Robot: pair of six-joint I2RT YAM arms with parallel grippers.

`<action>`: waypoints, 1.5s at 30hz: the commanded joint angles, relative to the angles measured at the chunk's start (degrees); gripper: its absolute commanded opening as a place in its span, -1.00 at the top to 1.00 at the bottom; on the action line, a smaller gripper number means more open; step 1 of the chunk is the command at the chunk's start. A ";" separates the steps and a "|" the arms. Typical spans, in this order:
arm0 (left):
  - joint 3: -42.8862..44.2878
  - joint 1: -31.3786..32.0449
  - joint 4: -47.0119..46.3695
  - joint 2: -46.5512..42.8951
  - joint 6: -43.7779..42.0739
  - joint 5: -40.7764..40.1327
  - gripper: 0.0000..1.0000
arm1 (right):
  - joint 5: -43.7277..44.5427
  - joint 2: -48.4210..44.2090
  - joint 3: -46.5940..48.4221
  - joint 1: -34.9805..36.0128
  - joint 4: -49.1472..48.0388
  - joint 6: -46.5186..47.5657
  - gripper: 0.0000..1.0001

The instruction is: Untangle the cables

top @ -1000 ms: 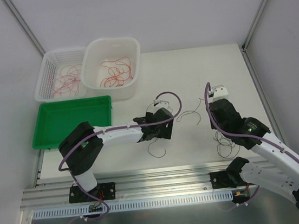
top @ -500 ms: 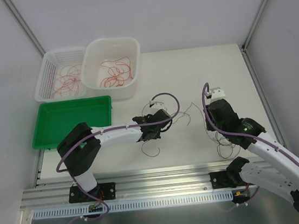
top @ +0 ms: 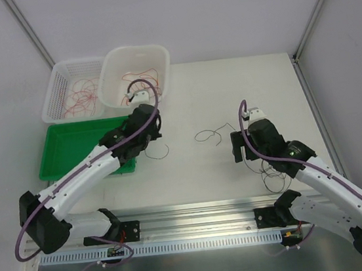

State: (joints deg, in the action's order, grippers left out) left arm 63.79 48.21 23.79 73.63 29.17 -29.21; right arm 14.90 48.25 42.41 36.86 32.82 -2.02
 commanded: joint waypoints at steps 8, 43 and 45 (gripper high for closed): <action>-9.37 -23.73 7.50 -16.66 13.09 -7.35 1.00 | -1.18 -3.16 -0.49 -0.30 -0.12 0.09 -0.93; -10.96 -51.19 5.21 -12.00 12.33 17.24 -0.98 | 7.78 2.90 -0.93 -4.77 6.81 -9.38 -0.99; -11.06 -51.19 5.30 -14.64 6.97 21.11 -0.98 | 8.66 3.43 -1.37 -6.53 7.17 -10.89 -0.99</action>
State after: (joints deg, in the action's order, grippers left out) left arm 53.12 -2.72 28.91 62.04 45.91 -15.88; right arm 20.38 51.31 41.34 32.53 38.06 -8.03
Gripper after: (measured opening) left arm 0.990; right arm 0.993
